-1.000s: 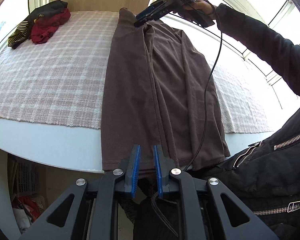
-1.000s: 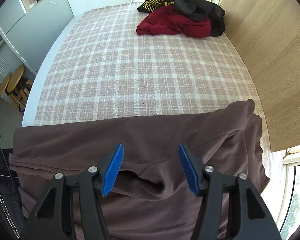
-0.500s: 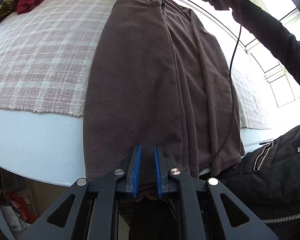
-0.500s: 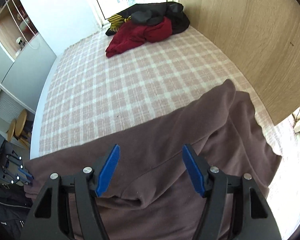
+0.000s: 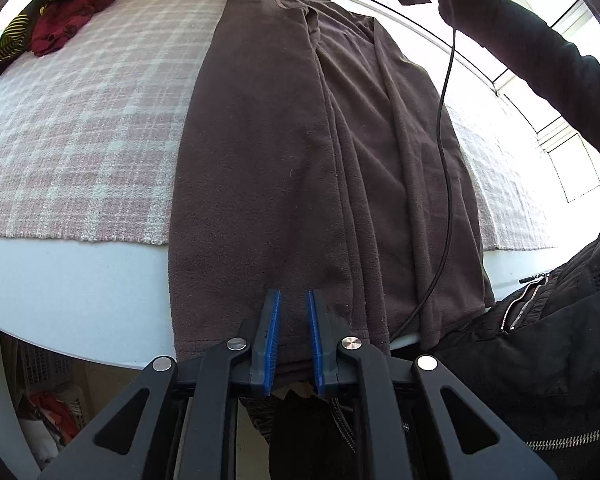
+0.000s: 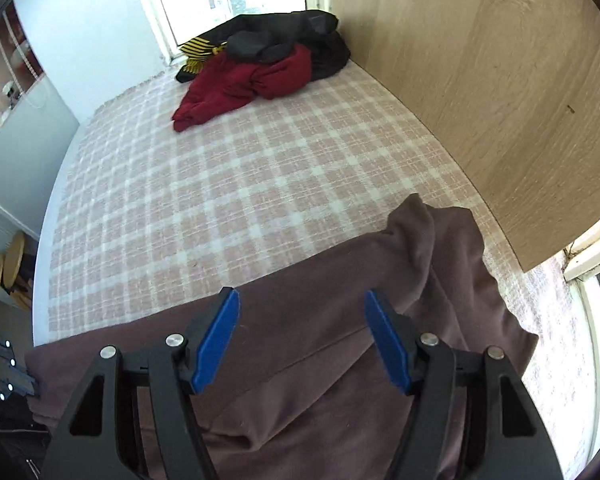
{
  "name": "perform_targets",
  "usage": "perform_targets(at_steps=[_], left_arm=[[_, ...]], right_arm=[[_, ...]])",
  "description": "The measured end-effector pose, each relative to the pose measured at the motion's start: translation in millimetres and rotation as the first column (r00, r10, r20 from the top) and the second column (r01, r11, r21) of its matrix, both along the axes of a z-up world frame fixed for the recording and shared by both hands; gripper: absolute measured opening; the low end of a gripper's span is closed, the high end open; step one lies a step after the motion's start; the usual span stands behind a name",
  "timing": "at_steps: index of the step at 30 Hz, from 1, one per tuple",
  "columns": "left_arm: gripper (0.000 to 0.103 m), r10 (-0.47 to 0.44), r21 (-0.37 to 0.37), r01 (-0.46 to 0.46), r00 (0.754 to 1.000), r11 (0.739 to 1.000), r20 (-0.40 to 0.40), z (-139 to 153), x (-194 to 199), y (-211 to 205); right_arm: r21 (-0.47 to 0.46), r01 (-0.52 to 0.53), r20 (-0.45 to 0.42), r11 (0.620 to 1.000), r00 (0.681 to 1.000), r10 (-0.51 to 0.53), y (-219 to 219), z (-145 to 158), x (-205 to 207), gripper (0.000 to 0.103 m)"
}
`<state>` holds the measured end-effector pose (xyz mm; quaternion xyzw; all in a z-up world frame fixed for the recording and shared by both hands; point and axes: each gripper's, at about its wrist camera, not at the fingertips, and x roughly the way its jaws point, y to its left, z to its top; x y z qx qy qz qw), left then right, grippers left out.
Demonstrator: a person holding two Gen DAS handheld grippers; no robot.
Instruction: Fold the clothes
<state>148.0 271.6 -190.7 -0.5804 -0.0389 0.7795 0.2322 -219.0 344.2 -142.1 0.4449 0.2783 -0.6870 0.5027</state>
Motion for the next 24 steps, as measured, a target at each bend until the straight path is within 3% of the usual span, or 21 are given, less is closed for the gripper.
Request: perform_targets(at_steps=[2, 4, 7, 10, 12, 14, 20, 22, 24], left_arm=[[0.012, 0.001, 0.017, 0.0, 0.999, 1.0, -0.036, 11, 3, 3], [0.012, 0.002, 0.022, -0.001, 0.999, 1.0, -0.048, 11, 5, 9], [0.012, -0.01, -0.001, 0.01, 0.999, 1.0, -0.031, -5, 16, 20], [0.013, -0.004, -0.043, 0.002, 0.999, 0.999, -0.04, -14, 23, 28], [0.013, 0.03, -0.05, -0.032, 0.999, 0.998, -0.032, -8, 27, 26], [0.013, 0.043, -0.028, -0.045, 0.998, 0.999, -0.055, 10, 36, 25], [0.017, -0.031, -0.078, 0.025, 0.997, 0.997, -0.077, 57, 81, 37], [0.017, -0.069, -0.074, 0.063, 0.995, 0.995, -0.079, 64, 90, 48], [0.017, -0.119, -0.023, 0.118, 0.989, 0.993, -0.085, 64, 93, 65]], right_arm=[[0.021, -0.068, -0.014, 0.997, 0.998, 0.068, 19, 1, 43, 0.065], [0.074, -0.11, -0.034, 0.991, 0.993, 0.112, 25, -22, 71, 0.065], [0.187, -0.132, -0.082, 0.974, 0.985, 0.149, 25, -62, 87, 0.065], [0.186, -0.09, -0.104, 0.978, 0.988, 0.11, 30, -69, 87, 0.074], [0.158, -0.029, -0.07, 0.987, 0.997, 0.04, 42, -52, 81, 0.074], [0.064, -0.005, -0.031, 0.998, 1.0, 0.007, 71, -20, 83, 0.074], [-0.158, 0.121, 0.055, 0.98, 0.992, -0.113, 202, 96, 105, 0.074], [-0.117, 0.171, -0.004, 0.978, 0.985, -0.172, 235, 109, 110, 0.076], [-0.065, 0.212, -0.035, 0.975, 0.976, -0.215, 261, 110, 115, 0.076]])
